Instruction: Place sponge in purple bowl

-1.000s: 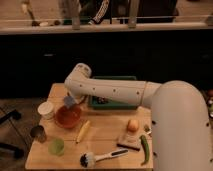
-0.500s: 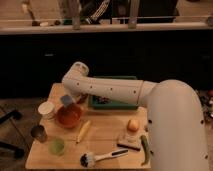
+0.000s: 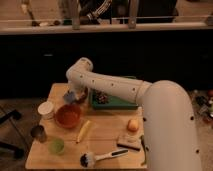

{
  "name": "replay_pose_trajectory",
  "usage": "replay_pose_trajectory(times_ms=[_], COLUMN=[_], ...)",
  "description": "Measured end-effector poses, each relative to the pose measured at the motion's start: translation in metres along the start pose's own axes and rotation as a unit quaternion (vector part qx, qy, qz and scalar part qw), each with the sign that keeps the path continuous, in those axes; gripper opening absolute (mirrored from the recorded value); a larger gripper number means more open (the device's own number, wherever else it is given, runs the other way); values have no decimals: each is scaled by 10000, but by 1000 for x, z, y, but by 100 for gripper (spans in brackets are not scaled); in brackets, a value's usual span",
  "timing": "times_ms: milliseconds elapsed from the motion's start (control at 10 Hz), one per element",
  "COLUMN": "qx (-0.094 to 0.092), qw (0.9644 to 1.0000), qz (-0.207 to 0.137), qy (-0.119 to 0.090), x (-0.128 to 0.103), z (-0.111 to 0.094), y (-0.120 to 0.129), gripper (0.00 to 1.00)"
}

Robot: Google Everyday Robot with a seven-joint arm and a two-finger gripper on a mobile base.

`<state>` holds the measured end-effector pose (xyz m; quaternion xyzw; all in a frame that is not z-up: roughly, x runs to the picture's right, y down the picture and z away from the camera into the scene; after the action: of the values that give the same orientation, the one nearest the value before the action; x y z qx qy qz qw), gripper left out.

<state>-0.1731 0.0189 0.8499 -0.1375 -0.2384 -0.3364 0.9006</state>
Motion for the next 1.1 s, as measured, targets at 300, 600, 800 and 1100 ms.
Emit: replay_pose_trajectory(times_ms=[300,600,800,1100], qx=[398,637,716,837], qw=[9986,9964,9954,9937], qz=[91,109,130,267], qy=[-327,-544,-623,-703], x=[13,19,21,25], z=[0,8,14,20], y=[-3,-14,-21,-28], gripper=[3,3,3,3])
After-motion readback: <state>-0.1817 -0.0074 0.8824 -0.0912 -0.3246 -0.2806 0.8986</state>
